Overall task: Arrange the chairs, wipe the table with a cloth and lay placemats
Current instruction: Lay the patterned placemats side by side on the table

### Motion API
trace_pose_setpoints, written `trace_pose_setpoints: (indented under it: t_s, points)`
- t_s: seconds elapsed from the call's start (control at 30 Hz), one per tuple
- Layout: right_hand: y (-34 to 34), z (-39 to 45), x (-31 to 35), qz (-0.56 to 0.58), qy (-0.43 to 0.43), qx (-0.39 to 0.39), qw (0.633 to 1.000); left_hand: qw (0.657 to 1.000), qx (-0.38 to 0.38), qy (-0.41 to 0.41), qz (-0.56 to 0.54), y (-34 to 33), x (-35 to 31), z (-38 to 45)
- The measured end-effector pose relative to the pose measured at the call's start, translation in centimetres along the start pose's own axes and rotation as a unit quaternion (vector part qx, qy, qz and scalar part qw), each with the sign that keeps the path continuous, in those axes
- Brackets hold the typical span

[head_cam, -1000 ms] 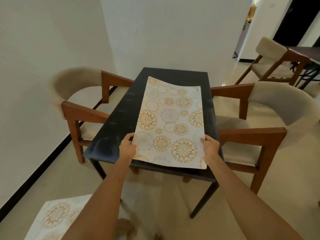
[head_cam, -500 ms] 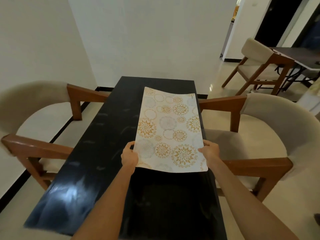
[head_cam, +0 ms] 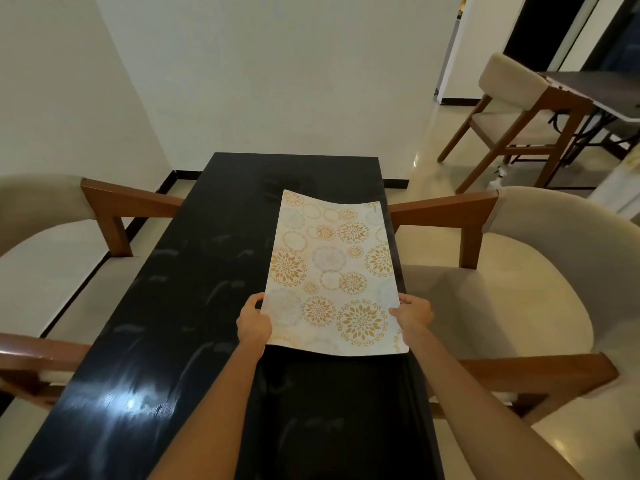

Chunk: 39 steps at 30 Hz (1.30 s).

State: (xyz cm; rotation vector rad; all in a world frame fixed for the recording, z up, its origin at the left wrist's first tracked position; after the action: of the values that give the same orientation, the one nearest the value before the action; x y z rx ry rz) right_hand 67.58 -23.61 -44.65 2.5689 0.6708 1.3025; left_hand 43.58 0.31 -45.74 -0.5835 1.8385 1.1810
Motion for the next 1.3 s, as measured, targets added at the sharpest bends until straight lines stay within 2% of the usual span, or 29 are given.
trace_pose_setpoints:
  t_s: [0.4,0.7,0.93,1.3]
  points:
    - [-1.6,1.8,-0.5,-0.06,0.022,-0.023,0.998,1.0,0.015,0.026,0.005,-1.0,1.7,2.0]
    - [-1.3,2.0,-1.2,-0.065,0.017,-0.071,0.995,0.997,-0.01,0.074,0.023,-0.7,2.6,1.8]
    - [-0.8,2.5,-2.3,-0.08,-0.009,-0.082,0.993,0.994,-0.002,0.079,0.072,-0.1,2.1,2.1]
    - [-0.8,3.0,-3.2,-0.09,-0.014,-0.09,0.992,0.997,0.009,0.071,0.036,0.6,3.5,2.8]
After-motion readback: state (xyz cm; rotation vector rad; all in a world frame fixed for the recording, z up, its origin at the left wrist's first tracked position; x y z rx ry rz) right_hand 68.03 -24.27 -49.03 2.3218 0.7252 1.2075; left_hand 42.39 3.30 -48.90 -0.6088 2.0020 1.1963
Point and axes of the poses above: each hand's wrist, its own z-axis towards the middle knuckle, its own y-axis out of the back of the hand, x = y × z, the point moved 6 cm from there along z, towards the middle knuckle, and after that the axes turned 11 degrees about -y, right-handed, at the moved point
